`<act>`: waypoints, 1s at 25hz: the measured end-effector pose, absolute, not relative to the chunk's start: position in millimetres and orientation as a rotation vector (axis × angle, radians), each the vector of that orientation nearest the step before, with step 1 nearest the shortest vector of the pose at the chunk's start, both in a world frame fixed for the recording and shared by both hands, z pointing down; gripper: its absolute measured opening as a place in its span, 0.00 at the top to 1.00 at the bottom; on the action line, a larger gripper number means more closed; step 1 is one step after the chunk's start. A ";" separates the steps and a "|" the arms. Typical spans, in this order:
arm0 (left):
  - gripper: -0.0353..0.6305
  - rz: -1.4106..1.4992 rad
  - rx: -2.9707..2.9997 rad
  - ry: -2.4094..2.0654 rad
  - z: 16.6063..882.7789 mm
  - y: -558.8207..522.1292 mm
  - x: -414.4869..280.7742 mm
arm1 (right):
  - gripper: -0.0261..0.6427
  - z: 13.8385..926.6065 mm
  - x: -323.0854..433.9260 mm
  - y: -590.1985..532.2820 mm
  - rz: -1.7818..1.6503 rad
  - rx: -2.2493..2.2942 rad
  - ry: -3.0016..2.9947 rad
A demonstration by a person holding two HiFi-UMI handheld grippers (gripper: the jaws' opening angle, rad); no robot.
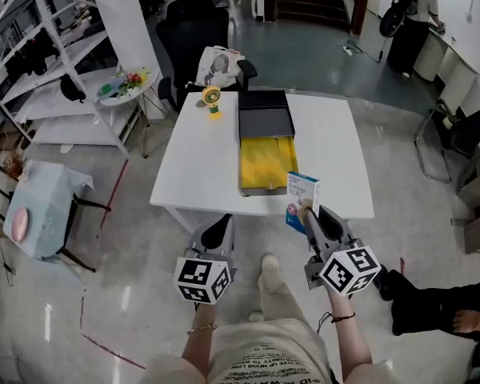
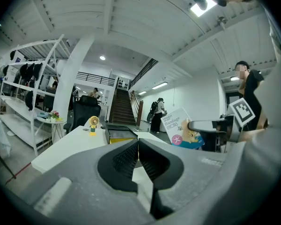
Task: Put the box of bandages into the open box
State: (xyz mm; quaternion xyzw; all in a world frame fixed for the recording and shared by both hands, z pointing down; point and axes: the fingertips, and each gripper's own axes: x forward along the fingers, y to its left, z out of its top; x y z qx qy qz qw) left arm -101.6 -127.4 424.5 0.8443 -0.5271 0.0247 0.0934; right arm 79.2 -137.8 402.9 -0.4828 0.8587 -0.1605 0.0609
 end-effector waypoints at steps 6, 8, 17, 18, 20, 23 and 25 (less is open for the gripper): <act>0.91 0.067 2.442 -1.595 433.3 -185.5 -110.4 | 0.83 411.8 76.5 -202.8 -0.576 -1.416 2.599; 0.91 0.070 2.417 -1.601 438.5 -206.4 -112.3 | 0.83 416.2 74.6 -226.6 -0.608 -1.401 2.607; 0.91 0.146 2.308 -1.584 477.3 -284.8 -110.9 | 0.83 447.1 60.3 -318.7 -0.839 -1.316 2.667; 0.91 0.154 2.298 -1.584 480.8 -291.9 -110.4 | 0.83 451.6 57.5 -326.5 -0.870 -1.302 2.679; 0.91 0.163 2.280 -1.583 486.3 -305.8 -110.5 | 0.83 460.6 49.3 -340.8 -0.937 -1.264 2.707; 0.91 0.168 2.250 -1.578 494.3 -322.0 -110.4 | 0.83 477.6 36.5 -357.8 -1.051 -1.220 2.753; 0.91 0.172 2.236 -1.575 500.4 -328.9 -108.2 | 0.83 488.1 30.8 -365.0 -1.111 -1.197 2.775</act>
